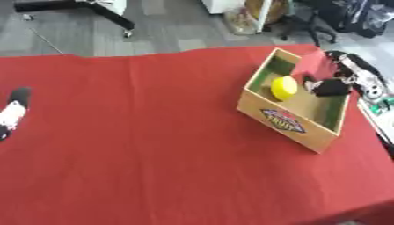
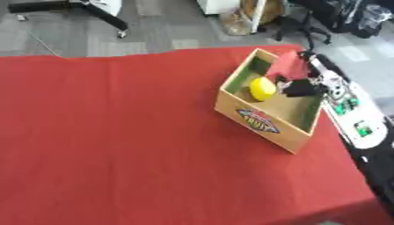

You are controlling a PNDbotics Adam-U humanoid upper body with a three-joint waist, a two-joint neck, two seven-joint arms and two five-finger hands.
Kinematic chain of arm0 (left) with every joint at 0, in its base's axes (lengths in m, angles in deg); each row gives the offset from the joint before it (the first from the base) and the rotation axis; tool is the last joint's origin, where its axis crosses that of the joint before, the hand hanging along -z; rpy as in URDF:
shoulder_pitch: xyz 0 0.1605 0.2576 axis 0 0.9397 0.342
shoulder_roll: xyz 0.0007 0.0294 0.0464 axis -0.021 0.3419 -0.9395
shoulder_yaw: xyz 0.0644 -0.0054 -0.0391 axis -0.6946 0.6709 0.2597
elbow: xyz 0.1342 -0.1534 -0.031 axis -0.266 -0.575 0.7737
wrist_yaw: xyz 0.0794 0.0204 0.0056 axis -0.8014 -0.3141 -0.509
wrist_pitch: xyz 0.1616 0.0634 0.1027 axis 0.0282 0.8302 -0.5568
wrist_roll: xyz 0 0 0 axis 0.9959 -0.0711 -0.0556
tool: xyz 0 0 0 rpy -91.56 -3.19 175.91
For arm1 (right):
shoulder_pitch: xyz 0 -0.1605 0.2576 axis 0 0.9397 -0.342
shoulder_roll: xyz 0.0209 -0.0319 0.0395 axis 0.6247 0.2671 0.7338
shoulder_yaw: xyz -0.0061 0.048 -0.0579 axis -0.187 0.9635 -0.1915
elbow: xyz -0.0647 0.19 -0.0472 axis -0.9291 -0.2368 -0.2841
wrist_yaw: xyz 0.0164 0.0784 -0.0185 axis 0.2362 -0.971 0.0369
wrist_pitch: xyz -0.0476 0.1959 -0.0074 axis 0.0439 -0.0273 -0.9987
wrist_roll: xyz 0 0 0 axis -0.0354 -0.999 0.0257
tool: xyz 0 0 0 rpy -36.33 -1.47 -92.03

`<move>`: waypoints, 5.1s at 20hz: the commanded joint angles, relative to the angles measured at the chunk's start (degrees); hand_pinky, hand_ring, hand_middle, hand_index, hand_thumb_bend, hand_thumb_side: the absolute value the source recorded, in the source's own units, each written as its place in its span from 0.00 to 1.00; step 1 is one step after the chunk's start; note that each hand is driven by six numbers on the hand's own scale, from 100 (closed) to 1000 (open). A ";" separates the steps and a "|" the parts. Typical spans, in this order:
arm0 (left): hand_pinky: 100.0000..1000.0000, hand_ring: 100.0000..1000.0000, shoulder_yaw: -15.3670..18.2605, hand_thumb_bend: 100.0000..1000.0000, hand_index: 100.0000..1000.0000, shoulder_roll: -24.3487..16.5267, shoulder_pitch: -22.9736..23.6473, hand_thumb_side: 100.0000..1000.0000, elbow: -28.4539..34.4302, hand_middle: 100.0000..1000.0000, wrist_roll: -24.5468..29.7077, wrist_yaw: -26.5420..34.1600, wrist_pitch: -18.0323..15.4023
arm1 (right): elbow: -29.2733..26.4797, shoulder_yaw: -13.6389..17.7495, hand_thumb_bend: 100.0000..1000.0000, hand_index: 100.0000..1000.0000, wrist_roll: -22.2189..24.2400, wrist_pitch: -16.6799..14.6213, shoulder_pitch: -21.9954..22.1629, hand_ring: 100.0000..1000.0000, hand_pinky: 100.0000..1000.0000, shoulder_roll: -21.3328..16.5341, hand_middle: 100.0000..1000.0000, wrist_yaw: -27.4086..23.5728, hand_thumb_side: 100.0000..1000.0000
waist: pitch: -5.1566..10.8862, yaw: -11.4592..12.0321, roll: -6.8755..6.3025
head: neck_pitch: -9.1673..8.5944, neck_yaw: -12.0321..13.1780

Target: Pick up the objects with one hand, pass them to the other hand, and then place them into the box on the other side of the table.

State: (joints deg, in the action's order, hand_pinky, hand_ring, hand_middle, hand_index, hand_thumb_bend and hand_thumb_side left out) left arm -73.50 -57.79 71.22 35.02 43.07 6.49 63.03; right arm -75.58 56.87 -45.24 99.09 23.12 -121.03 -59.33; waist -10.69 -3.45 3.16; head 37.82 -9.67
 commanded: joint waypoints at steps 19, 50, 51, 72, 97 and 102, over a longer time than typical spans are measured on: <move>0.75 0.64 0.95 0.37 0.75 -1.87 -0.12 0.28 0.93 0.56 -0.58 0.10 0.00 | 0.85 1.12 0.27 1.00 4.70 -4.28 -1.02 0.87 0.93 -2.68 0.91 3.53 0.14 | 0.62 0.03 -0.12 | -0.35 0.30; 0.74 0.65 4.93 0.40 0.76 -12.25 -0.31 0.27 -0.89 0.57 -0.52 0.59 5.38 | -17.78 0.14 0.00 0.97 -13.04 -7.95 -1.65 0.81 0.92 -2.15 0.88 -26.34 0.39 | 0.46 1.09 -0.97 | -0.05 12.81; 0.74 0.65 4.97 0.40 0.76 -13.12 -0.59 0.27 -1.77 0.58 0.07 0.52 5.74 | -17.96 0.04 0.00 0.97 -12.90 -7.87 -1.69 0.81 0.92 -2.06 0.88 -26.29 0.40 | 0.42 1.08 -1.02 | -0.17 13.04; 0.77 0.73 0.91 0.57 0.77 -25.39 -20.02 0.10 -27.56 0.65 28.19 -6.78 2.32 | -19.14 -0.64 0.00 0.97 -11.01 -8.87 -1.50 0.81 0.92 -1.97 0.88 -25.52 0.45 | -1.41 0.03 -0.78 | -2.83 16.46; 0.77 0.76 4.22 0.63 0.74 -23.76 -31.84 0.00 -48.53 0.71 35.60 -28.08 0.59 | -21.75 -0.96 0.00 0.96 -11.19 -8.68 -1.18 0.80 0.92 -1.73 0.87 -24.49 0.48 | -6.49 -3.80 -0.52 | -7.65 22.81; 0.76 0.76 4.83 0.62 0.74 -23.89 -31.99 0.00 -49.77 0.72 33.32 -31.77 1.95 | -21.90 -0.94 0.00 0.96 -11.24 -8.59 -1.09 0.80 0.92 -1.45 0.87 -24.13 0.49 | -7.57 -4.61 -0.44 | -8.57 24.14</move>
State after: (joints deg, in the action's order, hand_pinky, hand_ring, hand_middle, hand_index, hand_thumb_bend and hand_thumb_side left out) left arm -69.85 -79.38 40.14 -14.95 77.15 -24.17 64.61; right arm -96.26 55.50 -56.42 90.49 22.63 -121.37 -83.85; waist -19.32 -8.05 2.87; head 30.16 14.02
